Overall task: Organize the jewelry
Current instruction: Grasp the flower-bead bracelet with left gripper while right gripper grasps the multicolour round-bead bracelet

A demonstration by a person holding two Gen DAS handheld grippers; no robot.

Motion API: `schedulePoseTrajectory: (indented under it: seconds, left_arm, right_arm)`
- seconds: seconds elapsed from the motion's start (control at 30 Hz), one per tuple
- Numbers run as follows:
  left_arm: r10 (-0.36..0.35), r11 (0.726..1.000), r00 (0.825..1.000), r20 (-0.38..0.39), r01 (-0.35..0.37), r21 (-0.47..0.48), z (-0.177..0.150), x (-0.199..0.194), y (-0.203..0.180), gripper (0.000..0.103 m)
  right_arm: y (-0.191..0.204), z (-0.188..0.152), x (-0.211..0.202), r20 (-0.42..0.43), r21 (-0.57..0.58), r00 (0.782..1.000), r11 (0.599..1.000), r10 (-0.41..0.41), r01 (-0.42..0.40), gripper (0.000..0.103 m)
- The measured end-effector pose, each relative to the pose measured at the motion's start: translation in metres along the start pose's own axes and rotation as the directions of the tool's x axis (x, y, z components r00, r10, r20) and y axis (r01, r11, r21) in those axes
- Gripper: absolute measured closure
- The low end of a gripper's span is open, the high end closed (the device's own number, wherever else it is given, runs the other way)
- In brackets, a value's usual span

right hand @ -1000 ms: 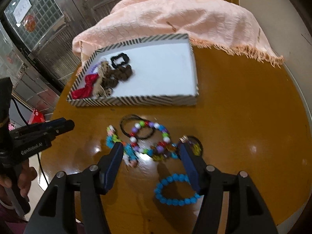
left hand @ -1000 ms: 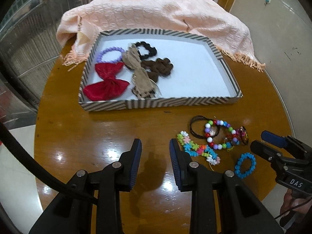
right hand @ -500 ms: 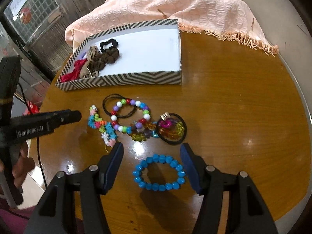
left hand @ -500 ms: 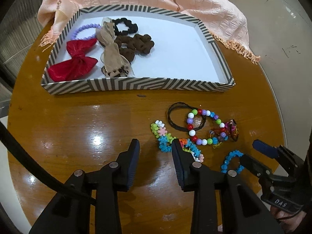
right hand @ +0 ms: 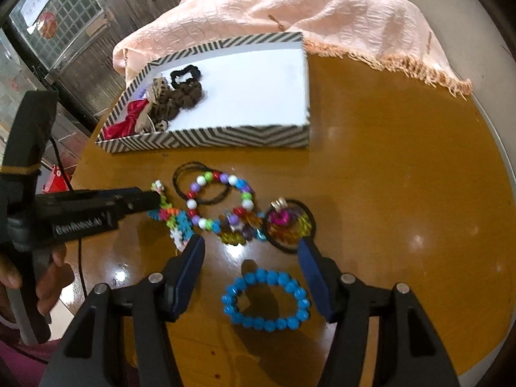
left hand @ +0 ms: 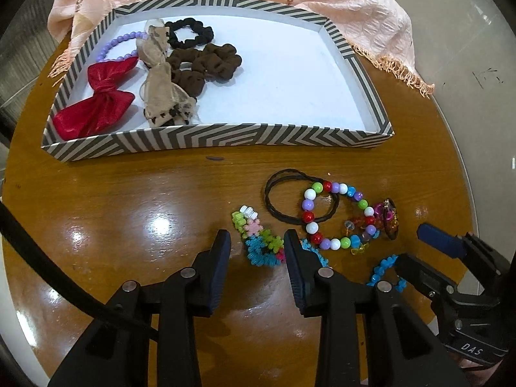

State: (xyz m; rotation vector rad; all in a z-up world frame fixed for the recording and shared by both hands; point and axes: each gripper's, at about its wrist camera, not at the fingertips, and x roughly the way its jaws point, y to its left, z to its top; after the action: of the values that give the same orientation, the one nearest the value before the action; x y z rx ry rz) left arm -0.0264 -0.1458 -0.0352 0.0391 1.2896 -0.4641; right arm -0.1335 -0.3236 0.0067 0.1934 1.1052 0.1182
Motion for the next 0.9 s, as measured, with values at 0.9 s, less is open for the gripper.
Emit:
schedulePoseTrajectory:
  seconds: [0.9]
  left_arm:
    - [0.014, 1.000, 1.000, 0.006, -0.014, 0.016, 0.003, 0.015, -0.002, 0.085]
  right_arm:
    - [0.019, 0.046, 0.065, -0.143, -0.271, 0.988, 0.962, -0.062, 0.021, 0.077]
